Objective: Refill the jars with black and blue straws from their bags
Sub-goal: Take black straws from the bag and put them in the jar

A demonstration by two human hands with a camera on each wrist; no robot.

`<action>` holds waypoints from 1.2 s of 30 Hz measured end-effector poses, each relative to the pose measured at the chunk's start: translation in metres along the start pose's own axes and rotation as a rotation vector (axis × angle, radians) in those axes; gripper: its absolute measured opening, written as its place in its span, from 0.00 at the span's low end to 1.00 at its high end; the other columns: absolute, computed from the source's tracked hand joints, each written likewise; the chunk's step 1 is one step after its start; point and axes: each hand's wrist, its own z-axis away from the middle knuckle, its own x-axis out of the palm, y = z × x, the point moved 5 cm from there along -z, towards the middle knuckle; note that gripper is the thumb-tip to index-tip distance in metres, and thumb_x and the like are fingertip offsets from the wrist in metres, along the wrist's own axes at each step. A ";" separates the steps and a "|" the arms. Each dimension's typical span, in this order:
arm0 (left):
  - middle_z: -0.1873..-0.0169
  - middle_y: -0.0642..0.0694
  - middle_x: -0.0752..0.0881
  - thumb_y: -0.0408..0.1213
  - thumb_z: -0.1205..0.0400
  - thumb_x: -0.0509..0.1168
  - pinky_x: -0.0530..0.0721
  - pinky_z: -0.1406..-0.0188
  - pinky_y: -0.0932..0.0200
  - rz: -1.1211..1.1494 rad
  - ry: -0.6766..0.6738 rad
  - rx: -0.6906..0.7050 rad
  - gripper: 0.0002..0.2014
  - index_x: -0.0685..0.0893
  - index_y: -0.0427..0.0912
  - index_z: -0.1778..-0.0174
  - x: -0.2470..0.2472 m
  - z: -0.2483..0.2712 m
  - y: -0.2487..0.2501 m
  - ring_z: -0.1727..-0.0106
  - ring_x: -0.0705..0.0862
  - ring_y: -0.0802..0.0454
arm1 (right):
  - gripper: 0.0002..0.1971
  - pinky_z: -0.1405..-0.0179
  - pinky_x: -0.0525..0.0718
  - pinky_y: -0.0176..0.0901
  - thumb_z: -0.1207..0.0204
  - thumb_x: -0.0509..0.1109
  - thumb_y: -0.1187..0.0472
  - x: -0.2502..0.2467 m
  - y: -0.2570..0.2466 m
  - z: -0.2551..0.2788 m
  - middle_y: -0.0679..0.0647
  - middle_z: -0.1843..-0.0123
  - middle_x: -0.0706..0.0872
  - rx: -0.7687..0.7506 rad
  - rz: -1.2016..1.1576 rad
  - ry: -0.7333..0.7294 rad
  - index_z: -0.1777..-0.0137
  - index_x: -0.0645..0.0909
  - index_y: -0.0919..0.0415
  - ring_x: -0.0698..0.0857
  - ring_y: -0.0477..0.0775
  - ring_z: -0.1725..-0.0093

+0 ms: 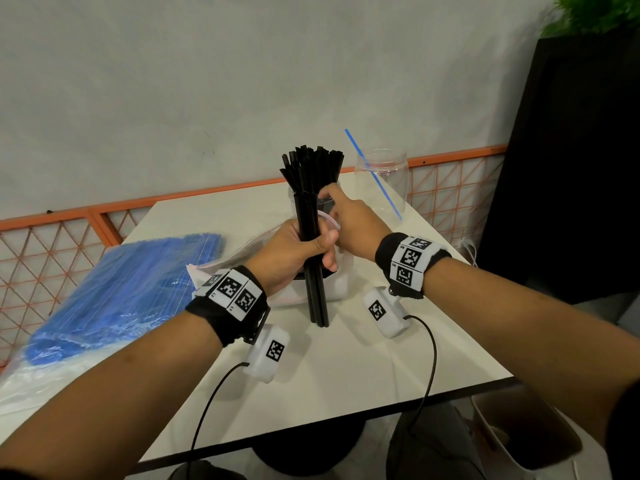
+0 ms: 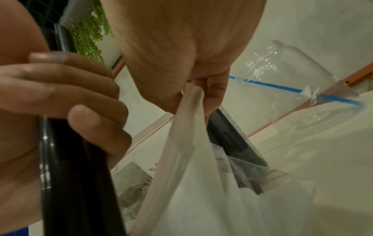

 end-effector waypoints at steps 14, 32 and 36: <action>0.80 0.46 0.80 0.39 0.13 0.59 0.85 0.64 0.55 0.041 0.079 0.126 0.17 0.80 0.42 0.68 -0.016 -0.025 0.046 0.75 0.82 0.48 | 0.38 0.66 0.78 0.42 0.31 0.68 0.71 -0.002 -0.001 -0.005 0.58 0.54 0.85 0.008 0.061 -0.085 0.21 0.61 0.54 0.85 0.59 0.56; 0.69 0.43 0.86 0.48 0.17 0.68 0.81 0.57 0.57 -0.495 0.531 0.205 0.20 0.81 0.44 0.73 -0.079 -0.129 0.075 0.67 0.82 0.53 | 0.39 0.47 0.85 0.55 0.31 0.68 0.72 -0.002 0.007 -0.015 0.58 0.53 0.87 0.023 0.095 -0.058 0.21 0.62 0.53 0.85 0.60 0.50; 0.68 0.52 0.87 0.48 0.22 0.73 0.83 0.55 0.59 -0.649 0.649 0.098 0.14 0.84 0.39 0.58 -0.099 -0.136 0.049 0.63 0.86 0.57 | 0.39 0.49 0.85 0.54 0.32 0.68 0.73 -0.001 0.006 -0.014 0.58 0.54 0.87 0.005 0.097 -0.051 0.21 0.61 0.53 0.85 0.60 0.52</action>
